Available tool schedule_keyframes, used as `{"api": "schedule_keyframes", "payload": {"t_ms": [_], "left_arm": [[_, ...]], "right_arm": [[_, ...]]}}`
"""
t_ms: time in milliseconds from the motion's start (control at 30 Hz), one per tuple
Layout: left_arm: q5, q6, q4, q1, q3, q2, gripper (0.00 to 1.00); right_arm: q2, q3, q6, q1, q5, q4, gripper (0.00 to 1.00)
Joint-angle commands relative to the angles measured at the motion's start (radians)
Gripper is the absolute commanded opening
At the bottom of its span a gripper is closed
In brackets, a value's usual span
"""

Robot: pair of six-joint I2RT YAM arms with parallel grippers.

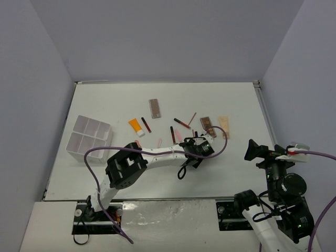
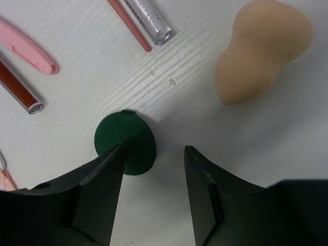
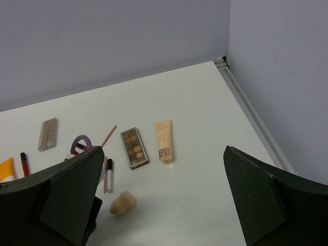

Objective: Organize the makeup

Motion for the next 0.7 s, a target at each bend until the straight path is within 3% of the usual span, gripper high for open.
{"api": "schedule_keyframes", "payload": {"t_ms": [0, 500, 667], "left_arm": [[-0.041, -0.017, -0.003, -0.004, 0.068, -0.025, 0.46], [-0.079, -0.029, -0.041, -0.002, 0.070, -0.014, 0.29], [-0.082, -0.030, -0.062, -0.001, 0.075, -0.028, 0.06]], "right_arm": [[0.006, -0.004, 0.010, -0.003, -0.005, 0.091, 1.00], [-0.007, -0.011, 0.010, -0.003, -0.006, 0.097, 1.00], [-0.008, -0.011, 0.010, -0.003, -0.005, 0.098, 1.00]]}}
